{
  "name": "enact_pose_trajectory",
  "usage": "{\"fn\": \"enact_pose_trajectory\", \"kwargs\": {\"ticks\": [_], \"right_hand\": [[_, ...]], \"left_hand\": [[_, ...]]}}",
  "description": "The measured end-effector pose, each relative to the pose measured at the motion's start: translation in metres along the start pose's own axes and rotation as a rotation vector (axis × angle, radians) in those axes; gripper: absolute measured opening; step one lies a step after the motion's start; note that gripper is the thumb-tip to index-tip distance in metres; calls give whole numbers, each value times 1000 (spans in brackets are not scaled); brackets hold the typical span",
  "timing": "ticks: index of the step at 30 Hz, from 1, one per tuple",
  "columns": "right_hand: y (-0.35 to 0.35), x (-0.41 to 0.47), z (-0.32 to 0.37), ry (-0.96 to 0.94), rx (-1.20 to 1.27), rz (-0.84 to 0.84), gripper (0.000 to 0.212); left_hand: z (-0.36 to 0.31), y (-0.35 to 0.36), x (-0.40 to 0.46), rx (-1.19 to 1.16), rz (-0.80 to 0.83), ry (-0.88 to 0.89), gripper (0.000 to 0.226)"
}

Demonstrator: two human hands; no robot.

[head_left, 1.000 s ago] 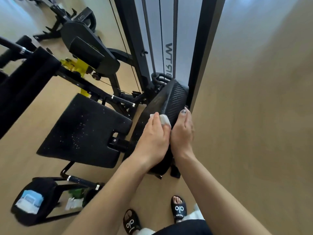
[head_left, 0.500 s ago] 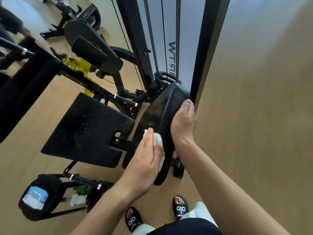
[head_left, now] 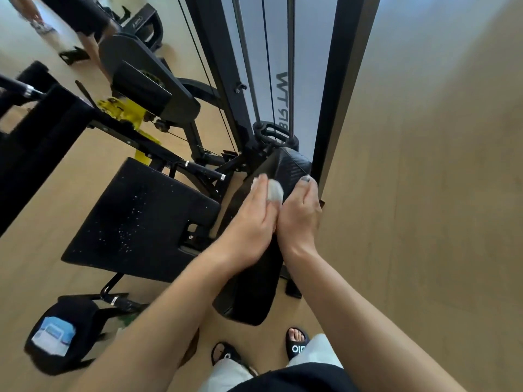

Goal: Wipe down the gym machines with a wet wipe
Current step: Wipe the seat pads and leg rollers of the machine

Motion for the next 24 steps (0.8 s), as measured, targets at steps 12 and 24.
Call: {"fn": "enact_pose_trajectory", "kwargs": {"ticks": [12, 24], "right_hand": [[2, 10, 3, 5, -77, -42, 38], [0, 0, 8, -34, -161, -98, 39]], "left_hand": [[-7, -4, 80, -30, 58, -5, 69], [38, 0, -73, -191, 165, 111, 69]]}}
Point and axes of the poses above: each hand's wrist, its own x-axis towards the middle knuckle, its own y-axis out of the palm, z = x × y, the point moved 3 cm from there along x, towards the middle knuckle, and after that the axes turned 4 degrees about x, right-handed, at the moved point
